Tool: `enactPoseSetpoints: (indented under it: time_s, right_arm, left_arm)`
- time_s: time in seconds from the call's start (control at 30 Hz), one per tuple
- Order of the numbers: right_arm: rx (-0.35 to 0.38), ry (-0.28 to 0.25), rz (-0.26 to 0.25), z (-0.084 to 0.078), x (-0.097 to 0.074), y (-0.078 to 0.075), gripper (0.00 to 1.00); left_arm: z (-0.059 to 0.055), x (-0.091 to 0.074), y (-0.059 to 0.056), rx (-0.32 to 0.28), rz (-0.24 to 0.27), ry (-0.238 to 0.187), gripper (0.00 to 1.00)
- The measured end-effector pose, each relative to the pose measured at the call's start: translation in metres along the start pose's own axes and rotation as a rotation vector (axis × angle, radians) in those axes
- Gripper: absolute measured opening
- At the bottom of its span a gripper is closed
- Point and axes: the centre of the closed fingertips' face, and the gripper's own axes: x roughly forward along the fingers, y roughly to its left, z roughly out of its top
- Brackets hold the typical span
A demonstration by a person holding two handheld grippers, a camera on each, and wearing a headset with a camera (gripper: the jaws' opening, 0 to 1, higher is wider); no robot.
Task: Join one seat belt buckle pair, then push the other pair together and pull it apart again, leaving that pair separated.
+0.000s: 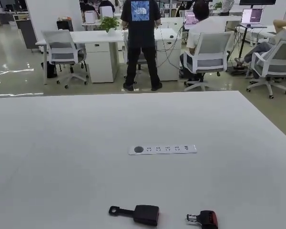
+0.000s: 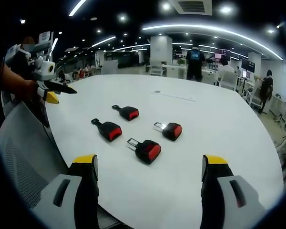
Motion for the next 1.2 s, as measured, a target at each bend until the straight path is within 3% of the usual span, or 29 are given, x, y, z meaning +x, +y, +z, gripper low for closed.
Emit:
enactPoseSetpoints:
  time_s: [1.2]
  right_arm:
    - [-0.011,0.022,0.013,-0.003,0.009,-0.011,0.89]
  left_arm:
    - [0.001,0.018,-0.006,0.03,-0.035,0.024,0.96]
